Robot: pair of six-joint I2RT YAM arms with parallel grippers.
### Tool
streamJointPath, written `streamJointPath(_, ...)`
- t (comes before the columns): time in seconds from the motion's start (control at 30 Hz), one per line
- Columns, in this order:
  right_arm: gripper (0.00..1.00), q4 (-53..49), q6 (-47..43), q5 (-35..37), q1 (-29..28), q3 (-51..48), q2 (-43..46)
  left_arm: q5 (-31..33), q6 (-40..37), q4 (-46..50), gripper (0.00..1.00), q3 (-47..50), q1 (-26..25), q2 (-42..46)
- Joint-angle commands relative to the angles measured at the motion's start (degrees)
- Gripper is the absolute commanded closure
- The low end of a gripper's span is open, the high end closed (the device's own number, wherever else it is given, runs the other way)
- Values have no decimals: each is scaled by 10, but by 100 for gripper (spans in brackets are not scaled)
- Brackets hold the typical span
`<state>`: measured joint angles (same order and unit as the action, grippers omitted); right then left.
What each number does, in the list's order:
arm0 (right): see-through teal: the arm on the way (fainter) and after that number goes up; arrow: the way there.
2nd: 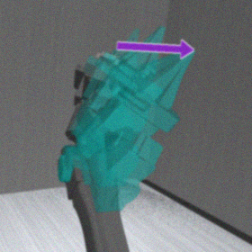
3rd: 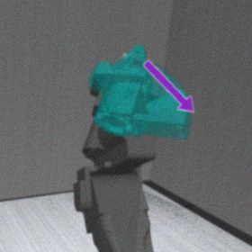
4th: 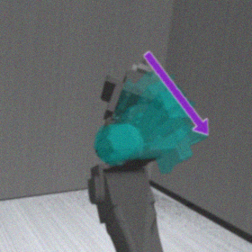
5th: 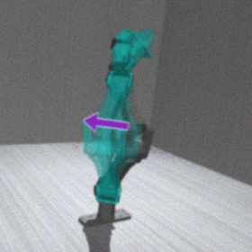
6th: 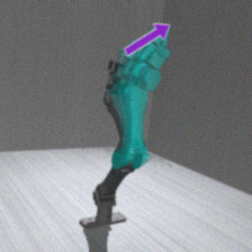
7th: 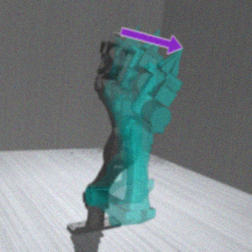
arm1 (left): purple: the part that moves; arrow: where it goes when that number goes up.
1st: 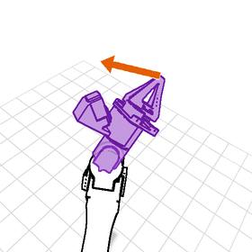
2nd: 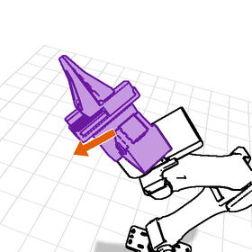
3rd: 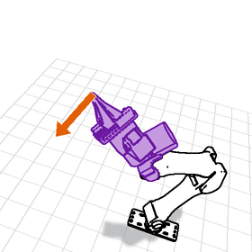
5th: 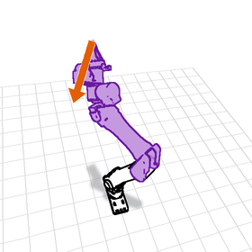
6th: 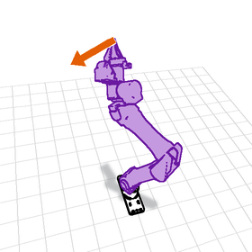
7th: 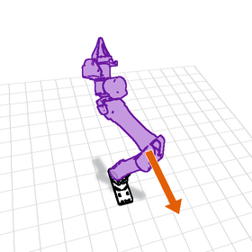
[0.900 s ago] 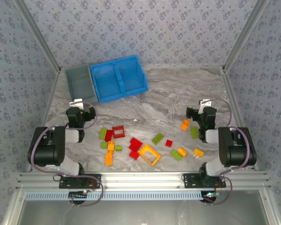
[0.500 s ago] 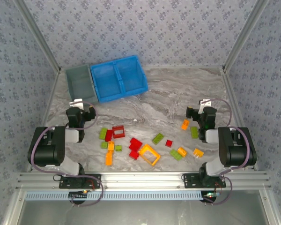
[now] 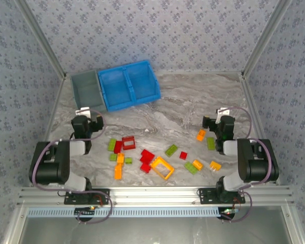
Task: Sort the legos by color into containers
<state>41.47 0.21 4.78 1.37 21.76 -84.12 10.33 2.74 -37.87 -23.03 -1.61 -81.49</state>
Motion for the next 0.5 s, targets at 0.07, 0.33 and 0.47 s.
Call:
streamJointPath(0.07, 0, -190, 10, 48, -9, 87, 190, 128, -27, 229, 1, -107, -108, 243)
streamJointPath(0.33, 0, -617, 429, 109, -40, 297, 337, 224, 270, 668, 0, -396, -189, 274)
streamJointPath(0.47, 0, -637, 382, -78, -55, 322, 300, -5, 310, 737, 1, -478, -81, 177)
